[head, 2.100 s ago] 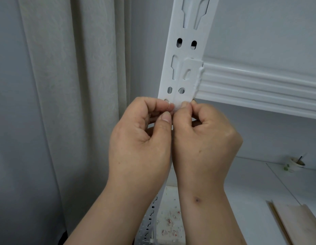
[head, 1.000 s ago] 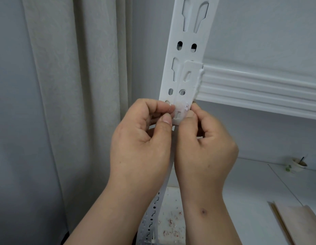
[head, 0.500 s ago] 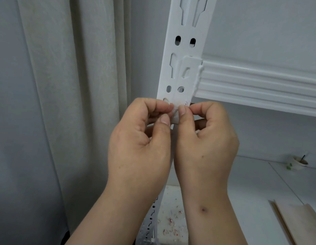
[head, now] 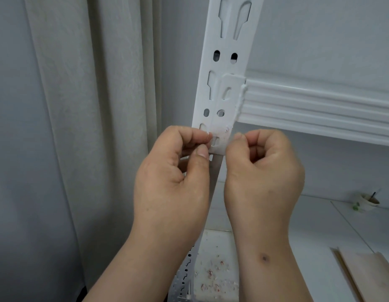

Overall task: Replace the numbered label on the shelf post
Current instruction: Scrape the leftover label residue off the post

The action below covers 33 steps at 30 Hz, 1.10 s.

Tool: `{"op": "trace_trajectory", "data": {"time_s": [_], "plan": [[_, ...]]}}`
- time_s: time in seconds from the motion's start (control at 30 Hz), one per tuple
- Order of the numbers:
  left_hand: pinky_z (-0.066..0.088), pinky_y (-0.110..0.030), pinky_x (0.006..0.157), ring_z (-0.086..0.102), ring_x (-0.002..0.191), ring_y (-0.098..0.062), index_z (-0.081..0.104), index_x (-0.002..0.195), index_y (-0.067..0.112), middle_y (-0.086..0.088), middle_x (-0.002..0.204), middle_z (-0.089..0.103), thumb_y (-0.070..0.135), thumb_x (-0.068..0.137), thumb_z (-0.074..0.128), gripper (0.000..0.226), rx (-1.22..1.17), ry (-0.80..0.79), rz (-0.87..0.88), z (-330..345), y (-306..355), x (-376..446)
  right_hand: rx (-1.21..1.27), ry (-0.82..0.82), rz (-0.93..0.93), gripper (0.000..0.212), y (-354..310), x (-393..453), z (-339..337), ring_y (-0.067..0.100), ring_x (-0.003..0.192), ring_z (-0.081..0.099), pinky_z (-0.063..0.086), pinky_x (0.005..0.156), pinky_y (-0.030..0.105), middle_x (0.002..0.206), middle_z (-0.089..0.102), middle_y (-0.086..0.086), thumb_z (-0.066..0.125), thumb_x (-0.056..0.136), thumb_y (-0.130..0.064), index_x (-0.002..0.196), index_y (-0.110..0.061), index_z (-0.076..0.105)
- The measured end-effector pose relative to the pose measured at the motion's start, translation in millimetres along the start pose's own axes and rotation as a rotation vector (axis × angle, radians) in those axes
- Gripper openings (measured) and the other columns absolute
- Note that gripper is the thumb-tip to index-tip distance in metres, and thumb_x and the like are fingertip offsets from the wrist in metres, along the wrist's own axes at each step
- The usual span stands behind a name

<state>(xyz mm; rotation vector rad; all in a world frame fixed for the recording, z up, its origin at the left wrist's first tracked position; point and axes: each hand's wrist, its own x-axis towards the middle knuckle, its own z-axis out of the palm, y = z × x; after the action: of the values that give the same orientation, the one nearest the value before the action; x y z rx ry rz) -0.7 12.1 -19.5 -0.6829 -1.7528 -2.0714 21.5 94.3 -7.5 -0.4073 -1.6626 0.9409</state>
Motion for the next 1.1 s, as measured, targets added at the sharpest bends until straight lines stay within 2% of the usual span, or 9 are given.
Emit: {"op": "trace_trajectory", "data": {"time_s": [0.07,0.13,0.23,0.4,0.47,0.6,0.73,0.9,1.1], "plan": [[0.054,-0.019,0.073,0.070,0.079,-0.006,0.065,0.087,0.033,0.014,0.090,0.073,0.023,0.081,0.058,0.014,-0.024,-0.002,-0.025,0,2,-1,0.103,-0.056,0.067,0.018,0,-4,-8,0.006,0.059,0.057,0.046,0.056,0.018,0.064,0.062,-0.007,0.066,0.084,-0.029,0.068,-0.026,0.058],[0.056,-0.023,0.074,0.071,0.082,-0.012,0.066,0.085,0.033,0.009,0.088,0.074,0.025,0.080,0.060,0.011,-0.075,-0.014,-0.060,0,6,-1,0.225,-0.173,0.133,0.016,-2,-10,-16,-0.001,0.054,0.055,0.041,0.050,0.009,0.064,0.064,-0.013,0.069,0.085,-0.023,0.070,-0.024,0.062],[0.060,-0.038,0.080,0.072,0.086,-0.030,0.069,0.079,0.026,-0.003,0.080,0.074,0.025,0.079,0.063,0.007,-0.233,-0.071,-0.166,-1,8,-3,0.368,-0.320,0.163,0.013,-2,-14,-22,-0.005,0.055,0.058,0.044,0.052,0.008,0.062,0.066,-0.014,0.068,0.086,-0.016,0.074,-0.019,0.066],[0.058,-0.046,0.086,0.070,0.091,-0.042,0.071,0.073,0.022,-0.013,0.079,0.071,0.015,0.074,0.068,0.008,-0.417,-0.142,-0.292,-2,6,-1,0.425,-0.407,0.141,0.013,1,-16,-24,0.000,0.064,0.062,0.049,0.063,0.014,0.071,0.070,-0.008,0.063,0.091,-0.013,0.081,-0.020,0.067],[0.059,-0.041,0.084,0.070,0.085,-0.038,0.071,0.072,0.020,-0.013,0.077,0.069,0.009,0.071,0.077,0.013,-0.451,-0.155,-0.305,-3,6,-1,0.450,-0.419,0.138,0.013,2,-17,-25,-0.001,0.064,0.061,0.049,0.063,0.013,0.071,0.070,-0.009,0.060,0.092,-0.011,0.083,-0.017,0.067],[0.059,-0.027,0.073,0.066,0.072,-0.019,0.070,0.072,0.017,-0.006,0.072,0.068,0.014,0.062,0.071,0.010,-0.480,-0.157,-0.304,-3,5,-1,0.546,-0.429,0.152,0.013,3,-17,-26,-0.004,0.065,0.060,0.047,0.063,0.010,0.070,0.068,-0.011,0.058,0.092,-0.011,0.084,-0.012,0.068],[0.057,-0.028,0.068,0.065,0.065,-0.017,0.069,0.069,0.019,-0.007,0.070,0.068,0.019,0.062,0.072,0.008,-0.417,-0.136,-0.264,-3,3,0,0.568,-0.461,0.147,0.017,6,-19,-28,0.000,0.065,0.060,0.048,0.063,0.012,0.068,0.067,-0.009,0.053,0.085,-0.013,0.084,-0.010,0.070],[0.056,-0.038,0.079,0.066,0.072,-0.019,0.068,0.068,0.024,-0.003,0.071,0.069,0.017,0.077,0.071,0.011,-0.343,-0.162,-0.233,-8,-6,1,0.482,-0.354,0.176,0.008,4,-17,-30,0.000,0.060,0.062,0.048,0.058,0.011,0.066,0.070,-0.008,0.063,0.079,-0.020,0.074,-0.020,0.070],[0.054,-0.037,0.071,0.058,0.068,-0.018,0.063,0.072,0.030,-0.001,0.068,0.063,0.028,0.085,0.060,0.013,-0.179,-0.151,-0.159,-7,-8,1,0.216,-0.150,0.093,0.014,-1,-1,-14,0.003,0.058,0.057,0.044,0.054,0.011,0.068,0.064,-0.008,0.072,0.081,-0.029,0.073,-0.026,0.062]]}}
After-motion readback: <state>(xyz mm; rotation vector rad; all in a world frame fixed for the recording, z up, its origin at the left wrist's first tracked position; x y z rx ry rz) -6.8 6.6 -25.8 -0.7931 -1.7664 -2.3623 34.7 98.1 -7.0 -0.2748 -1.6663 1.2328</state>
